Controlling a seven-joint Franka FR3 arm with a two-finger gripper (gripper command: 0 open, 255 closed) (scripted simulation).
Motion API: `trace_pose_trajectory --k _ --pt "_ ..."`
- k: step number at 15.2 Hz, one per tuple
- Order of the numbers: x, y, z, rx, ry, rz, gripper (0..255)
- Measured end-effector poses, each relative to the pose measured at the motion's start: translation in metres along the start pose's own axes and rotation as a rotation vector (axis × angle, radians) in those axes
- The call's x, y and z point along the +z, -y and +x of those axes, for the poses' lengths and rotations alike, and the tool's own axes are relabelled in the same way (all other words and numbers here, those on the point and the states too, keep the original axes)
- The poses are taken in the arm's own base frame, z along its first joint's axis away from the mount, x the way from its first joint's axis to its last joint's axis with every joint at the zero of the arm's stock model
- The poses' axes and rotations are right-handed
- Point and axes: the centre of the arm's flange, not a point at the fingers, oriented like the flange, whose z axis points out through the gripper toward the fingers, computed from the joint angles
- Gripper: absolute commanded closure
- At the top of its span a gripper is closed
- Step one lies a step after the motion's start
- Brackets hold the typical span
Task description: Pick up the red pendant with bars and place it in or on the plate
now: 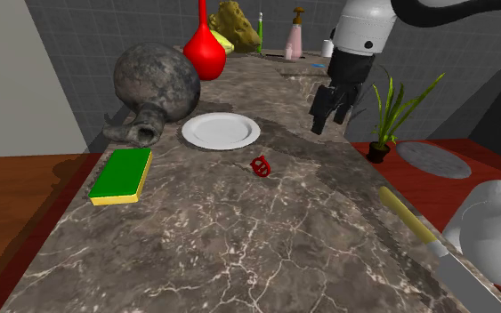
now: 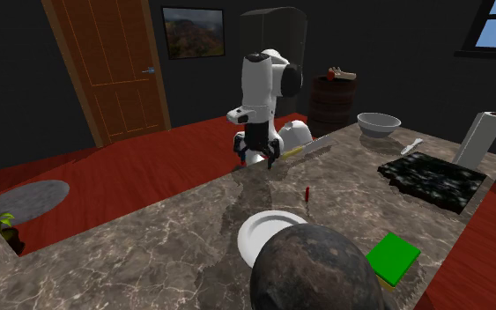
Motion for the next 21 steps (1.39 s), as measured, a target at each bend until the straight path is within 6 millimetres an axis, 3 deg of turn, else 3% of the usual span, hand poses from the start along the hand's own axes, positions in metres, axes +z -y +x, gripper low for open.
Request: trace_pose_trajectory --k 3,13,21 --pt "-0.003 0.036 0.011 -0.038 -0.007 0.000 0" --pt "-0.008 0.165 0.020 -0.165 -0.031 -0.003 0" --pt "0.029 0.179 0.022 -0.176 -0.032 -0.002 0"
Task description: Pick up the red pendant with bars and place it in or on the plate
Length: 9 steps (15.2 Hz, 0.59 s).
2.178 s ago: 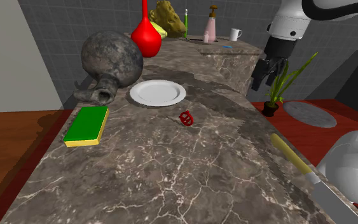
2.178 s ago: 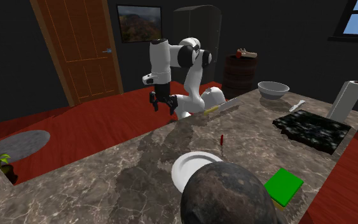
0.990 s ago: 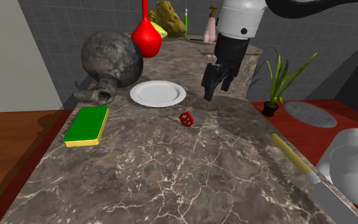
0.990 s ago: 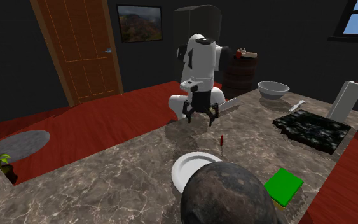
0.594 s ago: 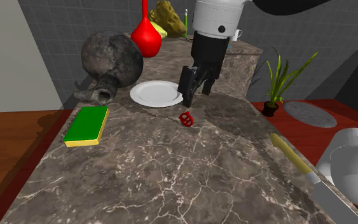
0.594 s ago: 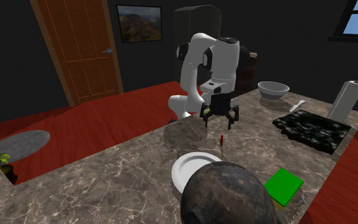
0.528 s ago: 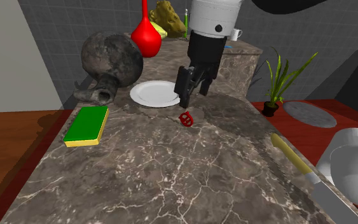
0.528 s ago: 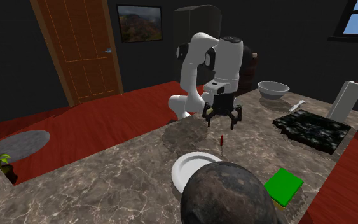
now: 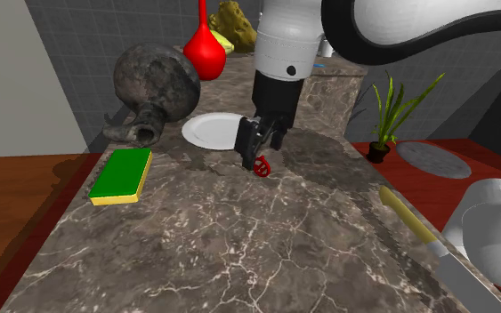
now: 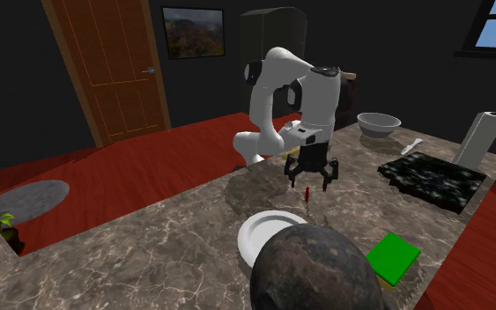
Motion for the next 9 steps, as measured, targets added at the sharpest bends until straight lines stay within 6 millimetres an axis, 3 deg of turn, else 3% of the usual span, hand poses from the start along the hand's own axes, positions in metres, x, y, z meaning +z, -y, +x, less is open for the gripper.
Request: trace_pose_trajectory --k 6,7,9 --pt "0.0036 -0.0004 0.0000 0.000 0.000 0.000 0" --pt "0.0036 -0.0004 0.0000 0.000 0.000 0.000 255" --pt "0.0036 -0.0004 0.0000 0.000 0.000 0.000 255"
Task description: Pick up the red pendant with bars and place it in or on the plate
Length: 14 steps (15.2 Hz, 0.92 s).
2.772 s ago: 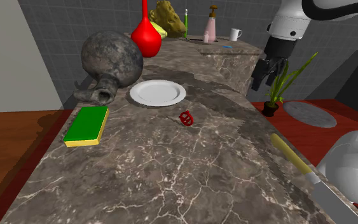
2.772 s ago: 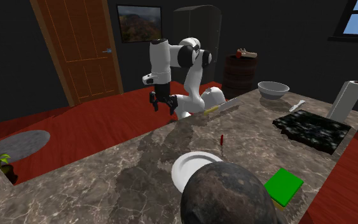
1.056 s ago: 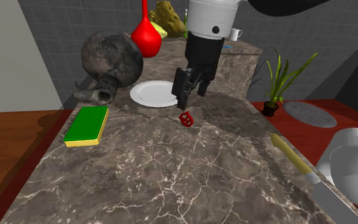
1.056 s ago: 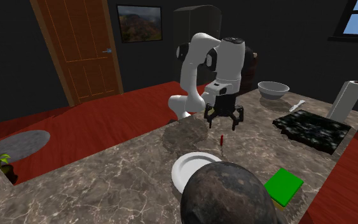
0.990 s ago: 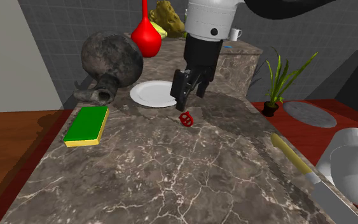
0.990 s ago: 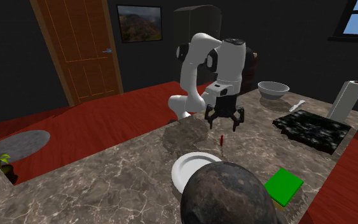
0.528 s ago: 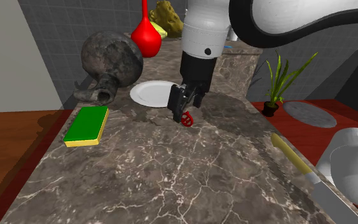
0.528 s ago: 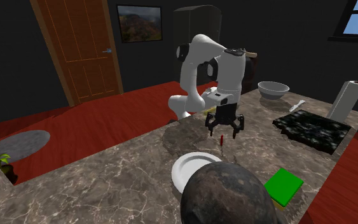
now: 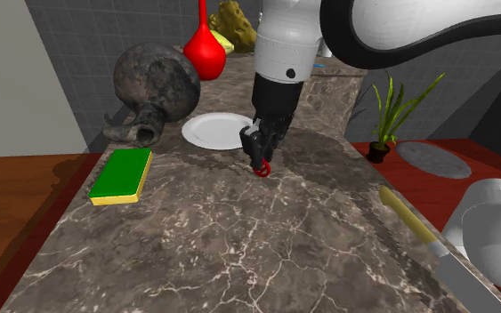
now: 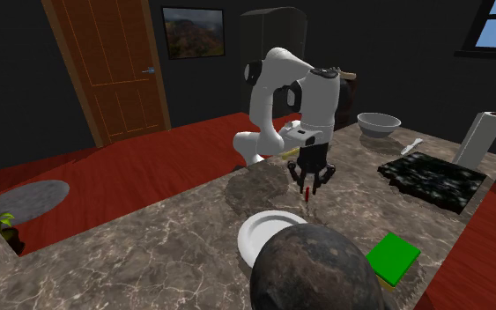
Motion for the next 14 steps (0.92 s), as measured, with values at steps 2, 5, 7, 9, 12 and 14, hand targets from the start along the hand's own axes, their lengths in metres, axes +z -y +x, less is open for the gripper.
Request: trace_pose_trajectory --k 2,5,7,9,12,14 --pt "0.000 0.000 0.000 0.000 0.000 0.000 255" --pt "0.000 0.000 0.000 0.000 0.000 0.000 255" --pt "0.000 0.000 0.000 0.000 0.000 0.000 255" --pt "-0.002 0.000 0.000 0.000 0.000 0.000 255" --pt "-0.016 0.000 0.003 0.000 0.000 0.000 255" --pt "-0.025 0.000 0.002 0.000 -0.001 0.000 255"
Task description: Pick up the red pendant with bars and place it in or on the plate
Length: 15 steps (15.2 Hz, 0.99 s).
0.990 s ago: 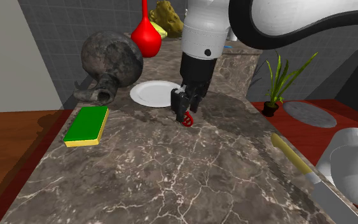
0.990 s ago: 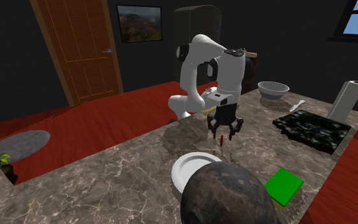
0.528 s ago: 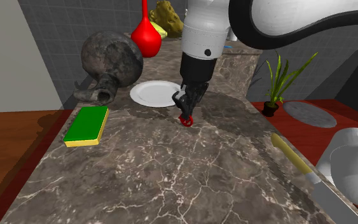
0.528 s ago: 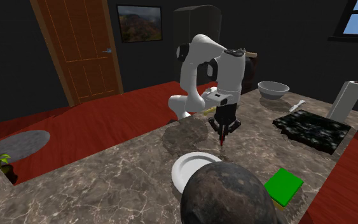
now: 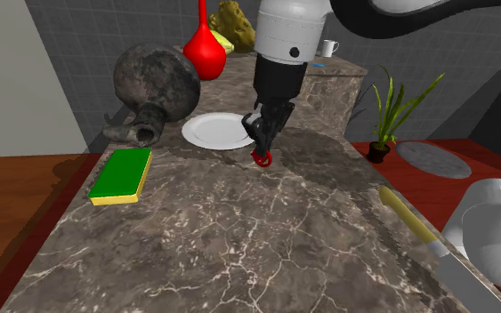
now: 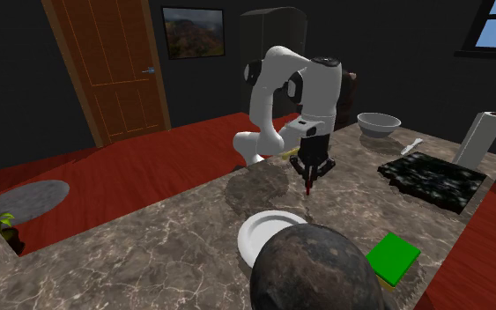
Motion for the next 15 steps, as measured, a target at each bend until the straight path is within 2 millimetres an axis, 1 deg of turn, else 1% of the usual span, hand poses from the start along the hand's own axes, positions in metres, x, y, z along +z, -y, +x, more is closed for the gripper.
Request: trace_pose_trajectory --k 5,11,13,15 --pt "-0.028 0.001 0.002 0.000 0.000 0.000 255" --pt "-0.057 0.002 0.006 0.000 0.000 0.000 255" --pt "-0.062 -0.005 0.020 0.000 0.000 0.000 255" --pt "-0.063 -0.014 0.043 0.000 0.001 0.000 255"
